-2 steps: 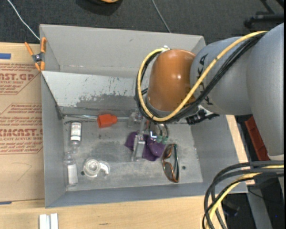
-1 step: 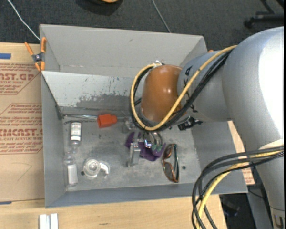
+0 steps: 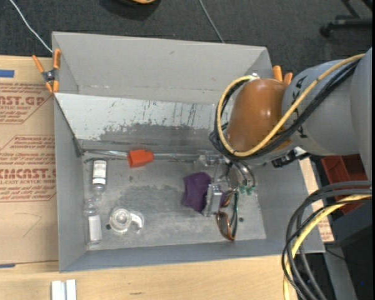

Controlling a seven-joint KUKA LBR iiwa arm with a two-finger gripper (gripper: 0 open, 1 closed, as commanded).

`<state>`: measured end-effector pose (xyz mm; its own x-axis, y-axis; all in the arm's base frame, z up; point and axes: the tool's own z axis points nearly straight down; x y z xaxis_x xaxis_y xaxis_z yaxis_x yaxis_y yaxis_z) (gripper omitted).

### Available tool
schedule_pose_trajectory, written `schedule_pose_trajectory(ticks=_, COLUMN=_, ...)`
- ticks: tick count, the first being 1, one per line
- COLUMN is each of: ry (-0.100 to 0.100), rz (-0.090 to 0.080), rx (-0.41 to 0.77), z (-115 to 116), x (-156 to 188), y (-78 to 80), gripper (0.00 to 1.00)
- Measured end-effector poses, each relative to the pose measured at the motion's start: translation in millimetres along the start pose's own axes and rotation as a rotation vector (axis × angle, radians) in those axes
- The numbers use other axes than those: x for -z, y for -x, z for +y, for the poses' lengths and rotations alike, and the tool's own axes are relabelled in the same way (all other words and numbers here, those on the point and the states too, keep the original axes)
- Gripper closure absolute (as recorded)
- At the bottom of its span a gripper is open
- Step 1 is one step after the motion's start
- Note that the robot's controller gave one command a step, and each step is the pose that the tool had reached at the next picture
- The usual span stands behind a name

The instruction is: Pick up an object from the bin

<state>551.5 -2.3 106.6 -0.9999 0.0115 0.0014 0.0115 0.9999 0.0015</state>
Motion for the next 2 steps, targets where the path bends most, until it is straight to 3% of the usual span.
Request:
schedule_pose_trajectory(ticks=1, ry=0.001, rz=-0.008, rx=0.218, z=6.2, x=-36.3, y=16.8, gripper=1.00)
schedule_pose_trajectory(ticks=2, ry=0.001, rz=-0.008, rx=0.218, z=6.2, x=-36.3, y=16.8, gripper=1.00)
